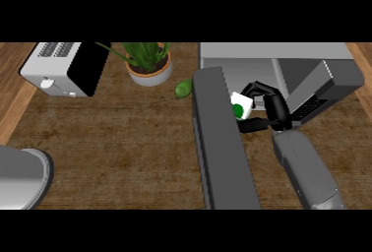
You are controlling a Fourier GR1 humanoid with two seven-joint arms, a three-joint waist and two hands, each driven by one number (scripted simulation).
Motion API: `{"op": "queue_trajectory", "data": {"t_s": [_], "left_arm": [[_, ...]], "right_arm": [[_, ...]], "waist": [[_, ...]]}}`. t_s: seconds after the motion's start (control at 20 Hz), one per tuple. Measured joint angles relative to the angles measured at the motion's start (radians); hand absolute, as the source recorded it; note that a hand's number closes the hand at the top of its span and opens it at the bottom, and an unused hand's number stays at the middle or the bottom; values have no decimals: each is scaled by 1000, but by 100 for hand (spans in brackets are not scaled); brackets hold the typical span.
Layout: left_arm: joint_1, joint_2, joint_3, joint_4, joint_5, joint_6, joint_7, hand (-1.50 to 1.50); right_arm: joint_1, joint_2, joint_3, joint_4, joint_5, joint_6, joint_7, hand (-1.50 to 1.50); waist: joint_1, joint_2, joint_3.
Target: Pick up the milk, place it into the microwave and close the microwave
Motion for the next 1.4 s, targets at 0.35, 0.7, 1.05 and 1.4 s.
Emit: {"op": "queue_trajectory", "data": {"t_s": [0.35,0.7,1.05,1.4], "left_arm": [[-33,11,14,31,-2,-13,-5,-150],[-53,19,10,61,-15,-41,-19,-150],[-83,29,-4,73,-10,-41,-5,-150],[-113,41,-13,90,-19,-46,-5,-150]], "right_arm": [[-206,0,-14,221,100,-129,34,150],[-369,-16,-57,436,145,-248,31,150],[-445,-38,-95,542,157,-378,17,150],[-484,-81,-87,589,201,-515,-17,150]], "waist": [[16,7,0],[47,21,2],[78,37,3],[102,51,3]]}}
